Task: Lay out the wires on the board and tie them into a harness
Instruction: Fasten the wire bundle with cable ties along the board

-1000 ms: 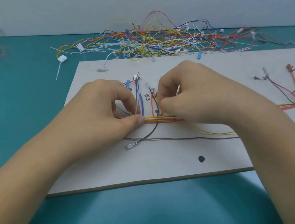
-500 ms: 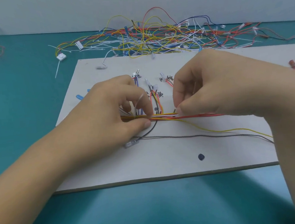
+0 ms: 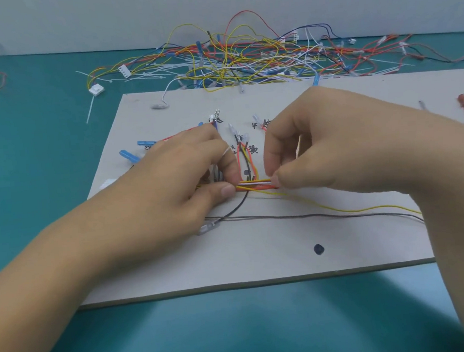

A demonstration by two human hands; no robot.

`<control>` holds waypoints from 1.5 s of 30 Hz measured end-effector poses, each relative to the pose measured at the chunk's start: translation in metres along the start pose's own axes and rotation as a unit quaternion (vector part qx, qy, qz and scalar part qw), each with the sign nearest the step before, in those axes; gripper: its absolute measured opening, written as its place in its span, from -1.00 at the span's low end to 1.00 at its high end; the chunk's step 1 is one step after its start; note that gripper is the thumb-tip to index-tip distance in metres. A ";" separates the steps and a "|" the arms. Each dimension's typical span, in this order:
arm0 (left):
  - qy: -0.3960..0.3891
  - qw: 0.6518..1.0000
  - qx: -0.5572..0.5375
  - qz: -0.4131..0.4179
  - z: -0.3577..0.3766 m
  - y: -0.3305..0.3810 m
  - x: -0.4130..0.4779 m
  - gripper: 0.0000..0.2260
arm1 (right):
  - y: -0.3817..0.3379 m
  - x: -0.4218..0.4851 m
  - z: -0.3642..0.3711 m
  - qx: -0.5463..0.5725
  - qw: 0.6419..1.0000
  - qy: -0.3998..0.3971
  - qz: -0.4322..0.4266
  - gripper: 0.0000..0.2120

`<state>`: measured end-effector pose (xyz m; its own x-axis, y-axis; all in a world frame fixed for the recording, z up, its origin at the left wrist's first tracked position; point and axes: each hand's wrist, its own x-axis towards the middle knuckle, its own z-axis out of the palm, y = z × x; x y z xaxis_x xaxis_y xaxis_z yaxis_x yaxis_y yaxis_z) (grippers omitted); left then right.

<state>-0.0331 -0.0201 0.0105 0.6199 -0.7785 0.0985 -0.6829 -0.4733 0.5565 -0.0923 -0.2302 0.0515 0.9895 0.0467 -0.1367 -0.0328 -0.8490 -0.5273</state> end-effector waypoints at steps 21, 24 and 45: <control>0.067 0.997 -0.034 -0.012 0.009 0.003 0.000 -0.82 | -0.009 -0.004 0.010 -0.008 0.993 -0.112 -0.041 -0.90; 0.058 0.998 -0.034 -0.015 0.008 -0.001 -0.001 -0.83 | -0.008 -0.002 0.010 -0.019 0.996 -0.079 -0.043 -0.94; 0.055 0.996 -0.030 -0.055 0.011 -0.002 0.000 -0.91 | 0.077 0.048 -0.066 -0.009 0.952 0.230 0.201 -0.82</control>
<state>-0.0359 -0.0239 0.0007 0.7310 -0.6713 0.1224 -0.5856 -0.5251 0.6176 -0.0378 -0.3280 0.0597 0.8549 -0.5155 0.0587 -0.4233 -0.7584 -0.4956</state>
